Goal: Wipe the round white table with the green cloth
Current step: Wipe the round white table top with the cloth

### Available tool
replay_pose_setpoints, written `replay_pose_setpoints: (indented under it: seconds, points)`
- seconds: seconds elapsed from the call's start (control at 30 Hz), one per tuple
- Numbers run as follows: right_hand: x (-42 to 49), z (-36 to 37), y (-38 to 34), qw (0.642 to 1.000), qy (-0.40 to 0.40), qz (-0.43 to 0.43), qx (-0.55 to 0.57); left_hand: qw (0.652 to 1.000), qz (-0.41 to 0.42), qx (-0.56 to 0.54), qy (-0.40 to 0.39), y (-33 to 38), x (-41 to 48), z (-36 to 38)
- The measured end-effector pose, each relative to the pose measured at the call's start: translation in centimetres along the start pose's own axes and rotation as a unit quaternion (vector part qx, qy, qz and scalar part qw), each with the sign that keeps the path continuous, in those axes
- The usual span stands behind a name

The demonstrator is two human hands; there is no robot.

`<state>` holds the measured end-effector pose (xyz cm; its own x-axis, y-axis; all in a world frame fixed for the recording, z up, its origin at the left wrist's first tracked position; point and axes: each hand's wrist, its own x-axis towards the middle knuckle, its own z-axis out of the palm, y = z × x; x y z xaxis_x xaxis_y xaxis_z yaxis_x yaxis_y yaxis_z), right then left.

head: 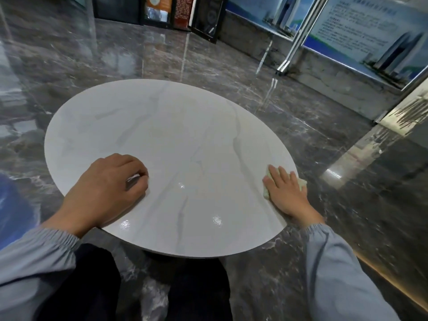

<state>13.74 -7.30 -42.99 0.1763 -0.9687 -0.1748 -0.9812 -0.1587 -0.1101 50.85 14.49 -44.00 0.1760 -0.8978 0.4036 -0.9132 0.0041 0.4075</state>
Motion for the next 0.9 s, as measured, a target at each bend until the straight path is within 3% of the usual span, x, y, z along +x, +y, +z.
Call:
replay_pose_setpoints:
  seconds: [0.07,0.13,0.27,0.37,0.47,0.63,0.8,0.9]
  points:
    - [-1.3,0.7,-3.4,0.999,-0.012,-0.043,-0.030,1.000,0.000,0.002,-0.001,0.0,0.1,0.0]
    - [-4.5,2.3,-7.8,0.986,-0.004,-0.154,-0.061,1.000,-0.003,0.000,-0.001,-0.1,0.1,0.0]
    - [-13.7,5.7,-15.4,0.931,-0.004,-0.364,-0.030,1.000,-0.004,0.002,-0.002,-0.1,0.1,0.2]
    - [-15.3,5.6,-15.2,0.909,-0.012,-0.416,-0.002,1.000,-0.003,0.001,-0.006,-0.2,0.1,0.1]
    - [-11.0,3.9,-11.3,0.937,-0.003,-0.349,-0.010,1.000,-0.004,0.000,-0.007,-0.3,0.0,0.2]
    - [-0.5,0.4,-0.4,0.995,0.014,-0.095,-0.011,1.000,-0.009,0.000,-0.007,-0.1,-0.1,0.1]
    - [4.7,-0.5,4.1,0.996,0.009,-0.088,-0.011,1.000,-0.018,-0.012,-0.011,0.2,-0.1,-0.3]
    - [5.1,-0.5,3.4,0.999,-0.003,-0.033,-0.006,1.000,-0.025,-0.017,-0.007,0.2,-0.1,-0.3]
